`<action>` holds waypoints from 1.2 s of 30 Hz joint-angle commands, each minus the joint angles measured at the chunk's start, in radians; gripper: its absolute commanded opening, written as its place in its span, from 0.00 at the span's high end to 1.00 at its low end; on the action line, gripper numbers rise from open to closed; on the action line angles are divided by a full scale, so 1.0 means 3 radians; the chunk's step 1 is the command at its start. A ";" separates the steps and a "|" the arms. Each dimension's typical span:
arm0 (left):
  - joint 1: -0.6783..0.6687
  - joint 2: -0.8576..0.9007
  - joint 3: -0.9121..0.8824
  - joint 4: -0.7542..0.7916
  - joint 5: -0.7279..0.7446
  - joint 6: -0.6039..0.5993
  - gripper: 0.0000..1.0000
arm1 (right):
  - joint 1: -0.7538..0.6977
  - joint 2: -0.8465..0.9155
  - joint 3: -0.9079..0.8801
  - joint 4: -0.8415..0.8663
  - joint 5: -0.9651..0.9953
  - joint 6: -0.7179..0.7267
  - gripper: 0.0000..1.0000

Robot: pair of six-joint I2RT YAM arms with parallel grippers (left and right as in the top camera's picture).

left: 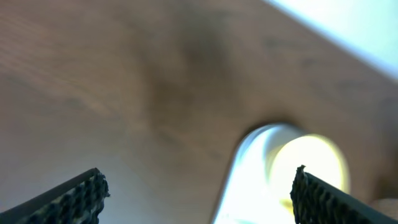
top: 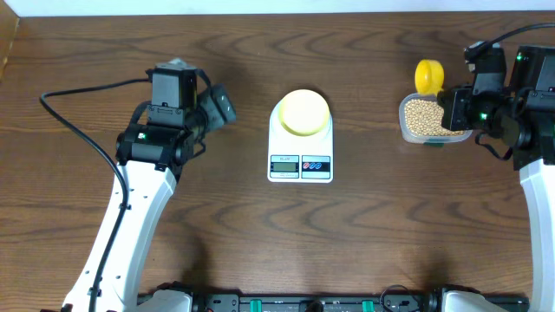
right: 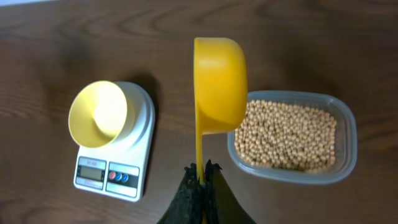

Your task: Scoop item into bowl and weigh 50g on scale

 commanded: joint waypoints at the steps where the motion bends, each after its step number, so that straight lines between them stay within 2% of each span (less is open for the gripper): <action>1: 0.0014 0.0008 0.0017 0.0184 0.0361 -0.0498 0.04 | -0.0011 0.0008 0.0039 0.0052 -0.0043 -0.0024 0.99; 6: 0.0014 0.0004 0.0017 0.0257 0.0932 -0.1083 0.04 | -0.0011 0.0008 0.0039 0.0051 -0.0043 -0.0023 0.99; 8: 0.0008 0.0005 0.0017 0.0262 0.1246 -0.1124 0.04 | -0.0011 0.0008 0.0039 0.0047 -0.0043 -0.0023 0.99; 12: 0.0001 0.0005 0.0017 0.0125 0.1536 -0.1124 0.25 | -0.0011 0.0008 0.0039 0.0061 -0.0080 -0.0020 0.99; 15: -0.0008 0.0005 0.0017 -0.0286 0.1609 -0.1124 0.27 | -0.0010 0.0008 0.0039 0.0102 -0.0080 0.0038 0.99; 16: -0.0027 0.0008 0.0015 -0.0422 0.1572 -0.1101 0.33 | -0.0009 0.0008 0.0039 0.0104 -0.0081 0.0060 0.99; 19: -0.0126 0.0010 0.0015 -0.0607 0.1494 -0.0842 0.85 | -0.0009 0.0008 0.0039 0.0100 -0.0081 0.0113 0.99; 20: -0.0178 0.0010 0.0014 -0.0605 0.1507 -0.0702 0.93 | -0.0009 0.0008 0.0039 0.0100 -0.0081 0.0149 0.99; 27: -0.0863 0.0013 0.0014 -0.0607 0.1474 0.0312 0.93 | -0.0008 0.0014 0.0039 0.0074 -0.0100 0.0390 0.99; 34: -0.1345 0.0245 0.0009 -0.0589 0.0538 0.0332 0.93 | -0.0009 0.0014 0.0039 -0.0022 -0.0158 0.0357 0.99; 36: -0.1436 0.0403 0.0009 -0.0546 0.0493 0.0413 0.93 | -0.0009 0.0014 0.0039 -0.0009 -0.0150 0.0308 0.99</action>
